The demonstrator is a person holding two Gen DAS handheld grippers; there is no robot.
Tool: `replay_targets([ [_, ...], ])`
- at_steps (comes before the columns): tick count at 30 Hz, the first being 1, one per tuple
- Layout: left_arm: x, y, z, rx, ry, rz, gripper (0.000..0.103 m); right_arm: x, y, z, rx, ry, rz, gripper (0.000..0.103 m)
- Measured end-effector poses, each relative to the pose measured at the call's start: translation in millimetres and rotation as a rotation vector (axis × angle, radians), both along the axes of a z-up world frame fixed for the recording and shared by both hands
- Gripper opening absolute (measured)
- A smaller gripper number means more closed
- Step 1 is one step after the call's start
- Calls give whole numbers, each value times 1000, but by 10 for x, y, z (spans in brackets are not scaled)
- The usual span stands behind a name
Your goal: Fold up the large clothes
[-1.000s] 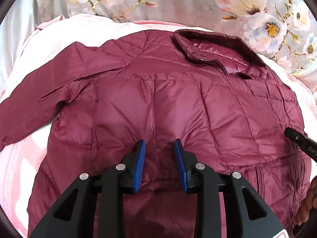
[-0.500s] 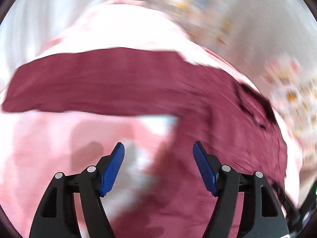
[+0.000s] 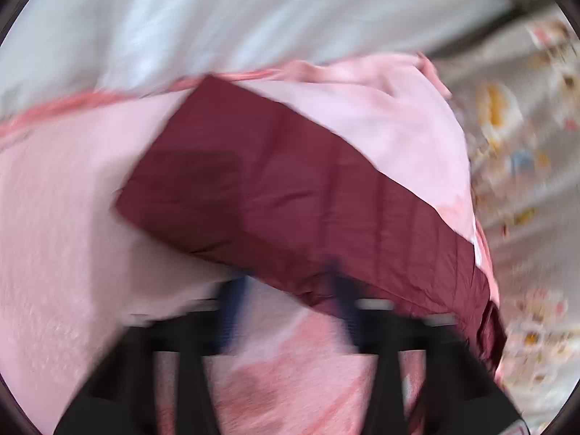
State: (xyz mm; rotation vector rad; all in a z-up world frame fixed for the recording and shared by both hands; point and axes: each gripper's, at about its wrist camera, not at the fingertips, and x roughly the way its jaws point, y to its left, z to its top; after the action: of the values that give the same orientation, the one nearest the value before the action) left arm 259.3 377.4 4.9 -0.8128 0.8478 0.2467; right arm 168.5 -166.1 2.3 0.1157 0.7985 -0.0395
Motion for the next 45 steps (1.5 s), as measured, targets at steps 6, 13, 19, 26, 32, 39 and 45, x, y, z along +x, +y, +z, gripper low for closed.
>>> replay_targets([
  [6,242,-831,739,219,-129,-172,0,-179,-122,35,46,-25,-30,56],
  [13,108,-2835,1877,312,-391,-570,0,-421,-446,76,71,-37,-96,56],
  [19,-137,-4269,1626,188,-346,-899,71,-536,-932,143,99,-45,-184,57],
  [26,-229,-4077,1028,135,-254,-835,76,-477,-1273,417,118,-97,-175,64],
  [32,118,-3219,819,39,-169,-627,76,-31,-1282,514,257,-79,-117,65],
  [39,572,-2555,439,-142,-94,-490,75,387,-1464,403,271,-36,-229,66],
  [45,853,-2465,135,-311,-73,-458,73,632,-1546,161,312,43,-230,54],
])
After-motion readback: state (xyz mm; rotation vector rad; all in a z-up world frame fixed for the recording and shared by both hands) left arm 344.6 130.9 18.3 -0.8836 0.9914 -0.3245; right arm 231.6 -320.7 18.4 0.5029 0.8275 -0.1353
